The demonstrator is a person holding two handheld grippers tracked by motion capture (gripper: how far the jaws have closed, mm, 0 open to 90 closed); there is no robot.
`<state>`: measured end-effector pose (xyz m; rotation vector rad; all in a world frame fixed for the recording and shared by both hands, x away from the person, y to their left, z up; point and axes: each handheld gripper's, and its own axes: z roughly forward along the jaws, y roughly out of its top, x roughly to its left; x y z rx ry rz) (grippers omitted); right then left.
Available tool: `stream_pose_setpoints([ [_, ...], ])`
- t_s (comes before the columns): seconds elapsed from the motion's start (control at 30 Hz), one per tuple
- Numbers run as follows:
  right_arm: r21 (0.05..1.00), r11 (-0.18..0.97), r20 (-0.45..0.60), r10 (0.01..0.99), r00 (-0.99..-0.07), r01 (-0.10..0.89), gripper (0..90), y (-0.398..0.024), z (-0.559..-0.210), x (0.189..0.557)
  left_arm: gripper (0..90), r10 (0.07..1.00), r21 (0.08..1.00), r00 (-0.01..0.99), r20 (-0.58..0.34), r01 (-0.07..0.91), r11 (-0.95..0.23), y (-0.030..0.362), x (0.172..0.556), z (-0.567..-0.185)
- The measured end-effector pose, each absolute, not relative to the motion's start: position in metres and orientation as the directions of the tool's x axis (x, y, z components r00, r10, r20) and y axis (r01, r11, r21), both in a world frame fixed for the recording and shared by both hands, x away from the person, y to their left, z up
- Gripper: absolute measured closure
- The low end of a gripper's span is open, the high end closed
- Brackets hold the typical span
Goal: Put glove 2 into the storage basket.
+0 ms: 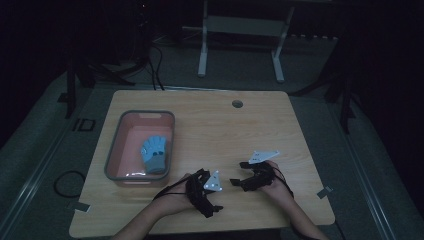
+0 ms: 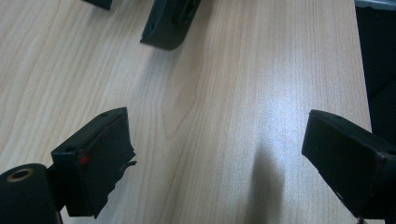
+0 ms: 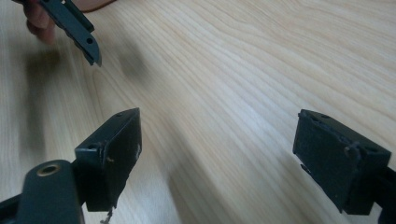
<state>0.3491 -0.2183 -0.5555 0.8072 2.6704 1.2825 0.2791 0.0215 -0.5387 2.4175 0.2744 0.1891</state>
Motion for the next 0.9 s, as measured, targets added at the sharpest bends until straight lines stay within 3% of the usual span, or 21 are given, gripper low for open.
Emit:
stream_pose_setpoints([
  [0.57,0.764,0.496,0.126,0.512,-0.850,0.412,14.7,-0.264,-0.555,0.342,8.0,0.251,0.683,0.967,0.038,0.158,-0.713,0.021,0.275,-0.553],
  [0.9,0.764,0.508,0.097,0.520,-0.849,0.399,14.3,-0.267,-0.555,0.342,8.0,0.266,0.687,0.963,0.051,0.159,-0.709,0.025,0.276,-0.550],
])
